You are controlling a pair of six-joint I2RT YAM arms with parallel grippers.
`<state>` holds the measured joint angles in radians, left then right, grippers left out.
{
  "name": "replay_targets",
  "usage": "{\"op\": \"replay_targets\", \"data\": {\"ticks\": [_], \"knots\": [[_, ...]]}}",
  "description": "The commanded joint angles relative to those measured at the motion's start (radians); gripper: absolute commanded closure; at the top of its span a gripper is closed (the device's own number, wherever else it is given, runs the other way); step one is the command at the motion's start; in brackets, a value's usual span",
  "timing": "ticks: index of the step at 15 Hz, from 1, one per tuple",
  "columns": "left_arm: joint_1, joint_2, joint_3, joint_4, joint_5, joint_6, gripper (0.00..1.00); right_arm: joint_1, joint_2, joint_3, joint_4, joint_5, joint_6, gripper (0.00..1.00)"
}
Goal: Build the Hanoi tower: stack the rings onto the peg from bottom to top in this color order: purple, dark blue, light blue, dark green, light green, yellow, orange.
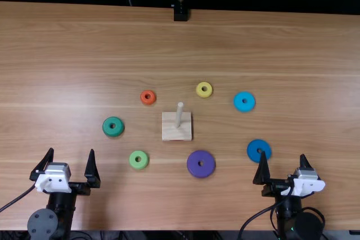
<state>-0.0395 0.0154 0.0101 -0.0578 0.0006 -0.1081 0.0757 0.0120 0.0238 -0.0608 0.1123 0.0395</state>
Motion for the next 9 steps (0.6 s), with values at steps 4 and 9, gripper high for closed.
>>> {"op": "replay_targets", "data": {"ticks": [4,9], "knots": [[-0.005,-0.015,-0.01,-0.027,-0.012,0.005,0.0,-0.007,-0.012,-0.007,-0.001,-0.006,-0.001,0.0],[-0.005,-0.015,-0.01,-0.027,-0.012,0.005,0.0,-0.016,-0.012,-0.005,0.01,-0.006,0.001,0.0]]}}
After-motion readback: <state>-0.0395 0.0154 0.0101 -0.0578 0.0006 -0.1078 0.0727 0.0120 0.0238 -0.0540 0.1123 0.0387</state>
